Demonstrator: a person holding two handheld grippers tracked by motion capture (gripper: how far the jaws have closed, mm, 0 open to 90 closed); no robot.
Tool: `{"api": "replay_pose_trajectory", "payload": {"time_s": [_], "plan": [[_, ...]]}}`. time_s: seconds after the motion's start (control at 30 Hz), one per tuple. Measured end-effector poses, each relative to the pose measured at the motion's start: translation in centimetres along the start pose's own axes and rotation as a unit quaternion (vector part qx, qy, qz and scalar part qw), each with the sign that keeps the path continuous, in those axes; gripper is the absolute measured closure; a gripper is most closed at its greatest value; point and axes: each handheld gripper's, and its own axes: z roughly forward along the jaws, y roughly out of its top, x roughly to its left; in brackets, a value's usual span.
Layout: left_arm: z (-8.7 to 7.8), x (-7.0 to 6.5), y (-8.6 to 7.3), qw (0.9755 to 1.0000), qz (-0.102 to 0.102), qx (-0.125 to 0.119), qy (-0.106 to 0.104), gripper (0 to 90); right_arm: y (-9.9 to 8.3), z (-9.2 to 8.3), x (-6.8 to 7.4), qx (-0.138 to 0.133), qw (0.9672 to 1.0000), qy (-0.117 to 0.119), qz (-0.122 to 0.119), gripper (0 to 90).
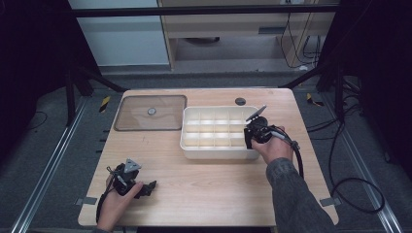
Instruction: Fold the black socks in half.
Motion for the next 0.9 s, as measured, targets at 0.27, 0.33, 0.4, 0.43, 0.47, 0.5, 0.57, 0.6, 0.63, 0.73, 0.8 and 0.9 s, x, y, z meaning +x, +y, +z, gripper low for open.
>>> {"api": "replay_pose_trajectory", "payload": {"time_s": [0.27, 0.33, 0.4, 0.43, 0.47, 0.5, 0.57, 0.6, 0.63, 0.73, 0.8, 0.9], "plan": [[0.0, 0.0, 0.0, 1.0000, 0.000, 0.000, 0.000, 0.0, -0.2, -0.4, -0.4, -0.006, 0.9999, 0.010, 0.011, 68.0], [0.0, 0.0, 0.0, 1.0000, 0.001, 0.000, 0.000, 0.0, -0.2, -0.5, -0.4, -0.006, 0.9998, 0.012, 0.013, 64.3], [0.0, 0.0, 0.0, 1.0000, 0.001, 0.000, 0.000, 0.0, -0.3, -0.6, -0.5, -0.008, 0.9998, 0.013, 0.014, 63.0], [0.0, 0.0, 0.0, 1.0000, 0.001, 0.000, 0.000, 0.0, -0.3, -0.7, -0.5, -0.011, 0.9996, 0.017, 0.020, 58.6], [0.0, 0.0, 0.0, 1.0000, 0.001, 0.000, 0.000, 0.0, -0.2, -0.8, -0.6, -0.012, 0.9996, 0.015, 0.021, 56.9], [0.0, 0.0, 0.0, 1.0000, 0.001, 0.000, 0.000, 0.0, -0.2, -0.9, -0.6, -0.013, 0.9996, 0.015, 0.022, 55.0], [0.0, 0.0, 0.0, 1.0000, 0.001, 0.000, -0.001, 0.0, -0.3, -1.1, -0.7, -0.015, 0.9996, 0.013, 0.019, 53.0], [0.0, 0.0, 0.0, 1.0000, 0.001, 0.001, -0.001, 0.0, -0.3, -1.2, -0.7, -0.015, 0.9995, 0.014, 0.022, 52.1], [0.0, 0.0, 0.0, 1.0000, 0.001, 0.001, -0.001, 0.0, -0.3, -1.3, -0.8, -0.017, 0.9995, 0.014, 0.023, 51.1], [0.0, 0.0, 0.0, 1.0000, 0.001, 0.001, -0.001, 0.0, -0.4, -2.0, -1.1, -0.023, 0.9992, 0.018, 0.027, 48.0], [0.0, 0.0, 0.0, 1.0000, 0.001, 0.001, -0.001, 0.0, -0.4, -2.5, -1.2, -0.026, 0.9991, 0.017, 0.030, 45.4], [0.0, 0.0, 0.0, 1.0000, 0.000, 0.000, -0.001, 0.0, -0.4, -3.2, -1.5, -0.033, 0.9989, 0.018, 0.025, 43.4]]}}
